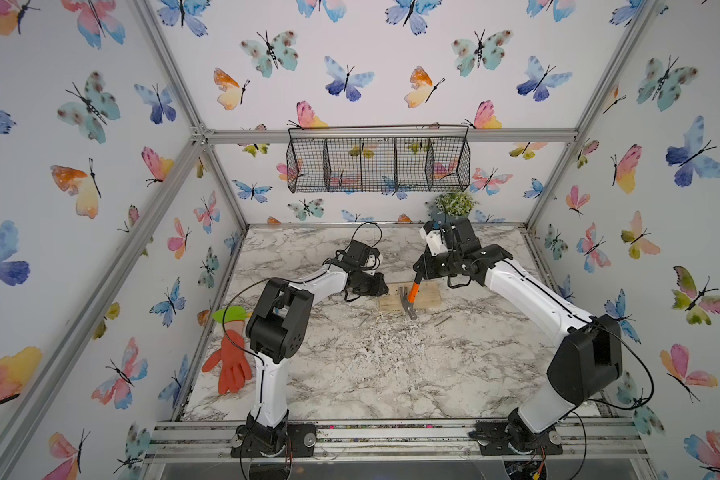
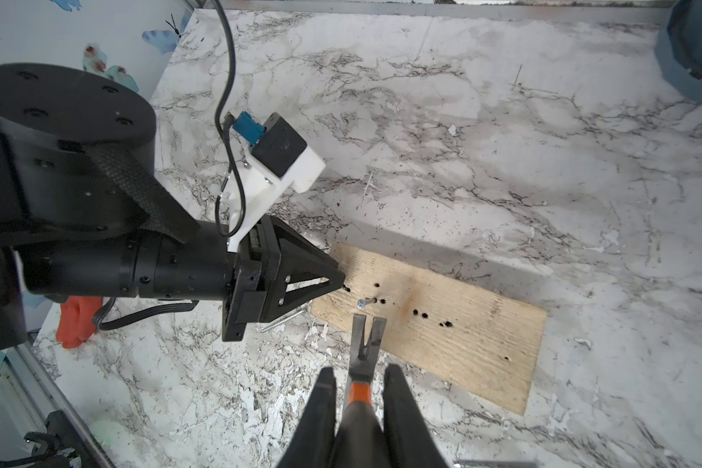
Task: Use a claw hammer to pull out a nail
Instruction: Remove the nail from the mounting plate.
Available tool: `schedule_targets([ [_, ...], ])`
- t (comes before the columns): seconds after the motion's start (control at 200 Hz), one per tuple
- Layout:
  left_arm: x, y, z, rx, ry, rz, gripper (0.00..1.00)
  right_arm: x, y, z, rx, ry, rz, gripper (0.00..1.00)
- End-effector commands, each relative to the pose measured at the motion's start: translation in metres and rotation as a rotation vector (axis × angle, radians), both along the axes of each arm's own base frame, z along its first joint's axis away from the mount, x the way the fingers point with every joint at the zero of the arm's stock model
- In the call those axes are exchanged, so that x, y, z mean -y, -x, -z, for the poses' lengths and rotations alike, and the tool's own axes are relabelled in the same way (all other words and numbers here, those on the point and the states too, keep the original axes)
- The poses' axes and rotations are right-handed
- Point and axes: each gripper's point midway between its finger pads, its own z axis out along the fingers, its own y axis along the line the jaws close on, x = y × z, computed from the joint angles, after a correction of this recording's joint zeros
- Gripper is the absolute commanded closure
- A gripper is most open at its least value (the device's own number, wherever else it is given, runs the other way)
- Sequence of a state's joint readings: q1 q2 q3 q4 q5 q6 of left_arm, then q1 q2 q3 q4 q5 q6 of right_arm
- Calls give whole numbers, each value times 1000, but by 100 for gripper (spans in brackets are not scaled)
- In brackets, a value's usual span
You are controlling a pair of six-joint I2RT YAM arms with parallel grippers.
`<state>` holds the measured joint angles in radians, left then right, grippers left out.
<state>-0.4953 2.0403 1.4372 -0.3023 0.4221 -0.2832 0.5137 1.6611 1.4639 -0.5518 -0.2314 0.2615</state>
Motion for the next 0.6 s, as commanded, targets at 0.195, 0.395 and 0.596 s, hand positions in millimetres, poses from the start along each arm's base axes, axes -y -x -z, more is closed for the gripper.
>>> schedule_targets([
  [0.195, -18, 24, 58, -125, -193, 11, 79, -10, -8, -16, 43, -41, 5, 97],
  [0.395, -17, 24, 59, -128, -193, 13, 79, -16, -16, -15, 28, -26, -6, 97],
  [0.596, -16, 23, 58, -126, -186, 14, 80, -17, -21, -16, 40, -19, -4, 97],
])
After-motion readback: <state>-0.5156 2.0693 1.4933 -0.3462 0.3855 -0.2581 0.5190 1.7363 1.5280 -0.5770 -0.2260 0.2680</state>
